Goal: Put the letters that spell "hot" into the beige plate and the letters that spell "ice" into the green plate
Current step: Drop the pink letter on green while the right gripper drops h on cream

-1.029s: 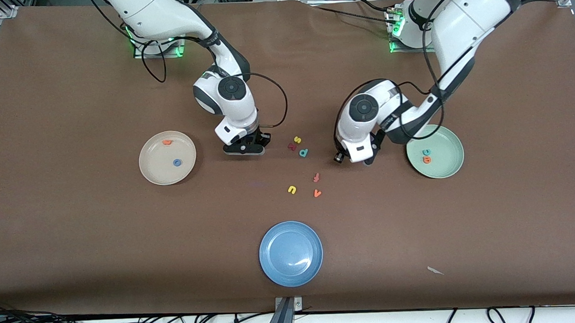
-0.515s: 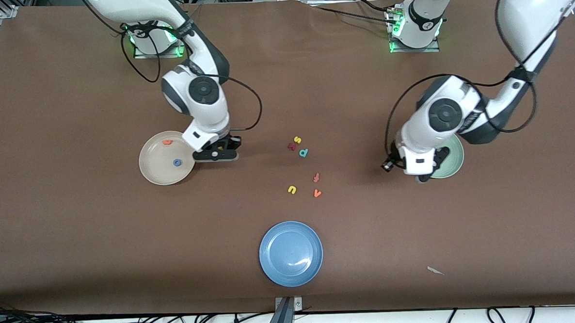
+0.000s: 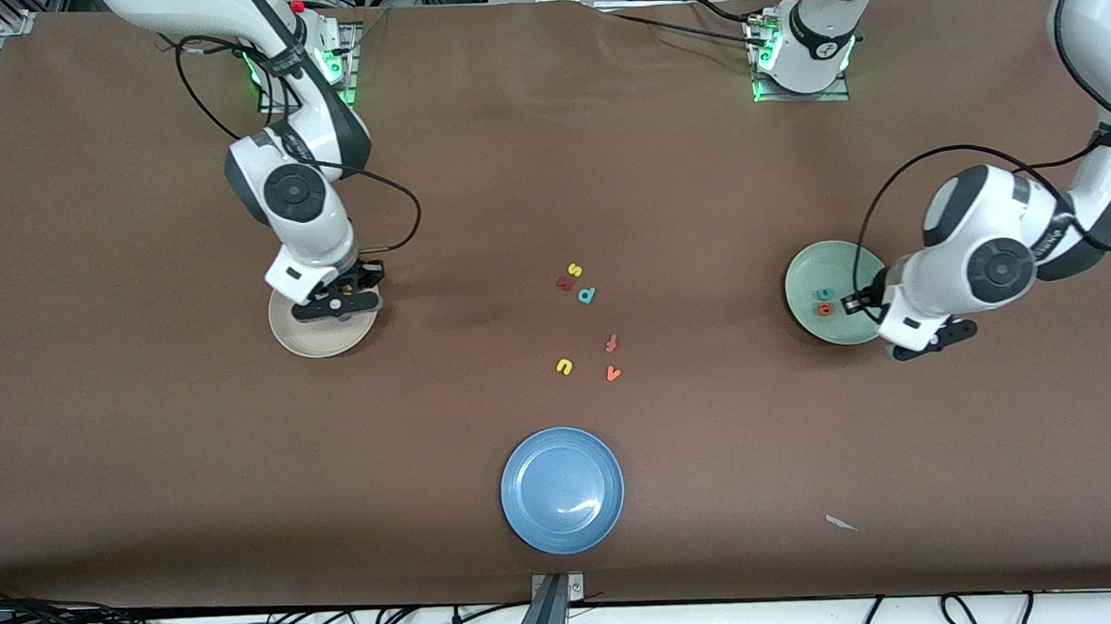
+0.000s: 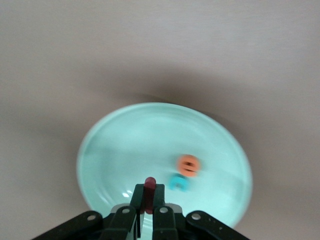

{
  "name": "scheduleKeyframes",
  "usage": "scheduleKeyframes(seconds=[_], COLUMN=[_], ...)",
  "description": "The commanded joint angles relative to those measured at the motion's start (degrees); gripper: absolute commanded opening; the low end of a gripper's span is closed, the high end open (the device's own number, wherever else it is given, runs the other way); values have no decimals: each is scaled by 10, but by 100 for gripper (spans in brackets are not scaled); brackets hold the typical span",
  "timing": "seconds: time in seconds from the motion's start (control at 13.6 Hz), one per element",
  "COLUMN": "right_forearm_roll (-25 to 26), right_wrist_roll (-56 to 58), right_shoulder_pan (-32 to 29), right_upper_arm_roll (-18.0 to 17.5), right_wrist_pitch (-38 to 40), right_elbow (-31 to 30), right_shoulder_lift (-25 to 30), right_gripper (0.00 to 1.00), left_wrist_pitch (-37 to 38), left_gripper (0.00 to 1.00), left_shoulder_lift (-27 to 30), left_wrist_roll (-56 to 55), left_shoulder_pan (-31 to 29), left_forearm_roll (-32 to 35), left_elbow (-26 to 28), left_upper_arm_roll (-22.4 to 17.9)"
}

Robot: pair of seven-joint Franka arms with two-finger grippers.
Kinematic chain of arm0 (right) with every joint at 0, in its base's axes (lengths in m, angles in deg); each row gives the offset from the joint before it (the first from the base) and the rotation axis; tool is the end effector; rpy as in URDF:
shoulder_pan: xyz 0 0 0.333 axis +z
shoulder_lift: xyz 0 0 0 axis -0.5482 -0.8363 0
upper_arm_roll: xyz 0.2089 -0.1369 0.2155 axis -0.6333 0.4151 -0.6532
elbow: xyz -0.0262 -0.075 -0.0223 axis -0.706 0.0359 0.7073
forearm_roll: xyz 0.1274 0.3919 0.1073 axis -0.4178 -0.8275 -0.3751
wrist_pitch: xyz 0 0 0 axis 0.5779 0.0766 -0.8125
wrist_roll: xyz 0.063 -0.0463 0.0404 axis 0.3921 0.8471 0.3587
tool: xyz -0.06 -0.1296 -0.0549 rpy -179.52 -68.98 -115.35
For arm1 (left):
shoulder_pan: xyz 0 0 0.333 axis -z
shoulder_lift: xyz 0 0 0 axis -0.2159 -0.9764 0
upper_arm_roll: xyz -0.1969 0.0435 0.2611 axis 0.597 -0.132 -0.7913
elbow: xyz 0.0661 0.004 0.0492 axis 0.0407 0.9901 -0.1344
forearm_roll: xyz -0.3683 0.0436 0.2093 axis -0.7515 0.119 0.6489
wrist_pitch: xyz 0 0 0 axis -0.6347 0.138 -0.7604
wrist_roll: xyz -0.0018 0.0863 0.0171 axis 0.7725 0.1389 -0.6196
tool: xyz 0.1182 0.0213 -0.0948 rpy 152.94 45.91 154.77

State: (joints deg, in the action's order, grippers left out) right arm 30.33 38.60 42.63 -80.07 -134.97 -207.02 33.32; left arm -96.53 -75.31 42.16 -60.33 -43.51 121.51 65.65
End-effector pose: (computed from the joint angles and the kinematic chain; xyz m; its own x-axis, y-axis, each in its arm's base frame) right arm 0.5329 0.1878 0.1894 0.9768 0.2108 -0.0382 0.2142 -0.9609 0.1755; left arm 0.6054 0.0065 0.1892 0.9242 0.2884 -0.2502 0.2625 -0.9558 -0.1324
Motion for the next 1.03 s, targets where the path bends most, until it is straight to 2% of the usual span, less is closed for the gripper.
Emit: scheduleKeyframes(seconds=[0.0,0.07,0.15,0.22,0.29,0.37,0.51,0.66,0.96], right_forearm_roll=[0,0,0,0,-1,-1,-13,-54,-59], right_wrist_roll=[49,75,97,116,122,123,121,124,122], right_shoulder_pan=[-10,-18,-30,-36,-37,-38,-38,-38,-38], right_upper_arm_roll=[16,25,32,40,45,46,46,46,45], right_wrist_pitch=[-3,-4,-4,-4,-6,-8,-8,-5,-2], right_elbow=[-41,-45,-47,-47,-47,-47,-47,-45,-41], right_shoulder_lift=[40,42,43,44,43,42,42,43,53], right_gripper=[1,1,7,15,45,69,99,99,100], left_wrist_pitch=[3,2,2,4,5,9,35,97,236], left_gripper=[0,6,26,76,100,100,100,100,100], left_shoulder_lift=[-21,-26,-26,-25,-25,-24,-22,-24,-23], left_wrist_roll=[22,22,23,25,30,32,33,44,151], left_shoulder_pan=[8,8,8,8,8,12,29,78,112], left_forearm_roll=[47,51,51,51,49,49,41,38,39], left_elbow=[4,4,4,2,2,-10,-40,-103,-228], left_upper_arm_roll=[-8,-8,-9,-9,-9,-8,-4,-4,-3])
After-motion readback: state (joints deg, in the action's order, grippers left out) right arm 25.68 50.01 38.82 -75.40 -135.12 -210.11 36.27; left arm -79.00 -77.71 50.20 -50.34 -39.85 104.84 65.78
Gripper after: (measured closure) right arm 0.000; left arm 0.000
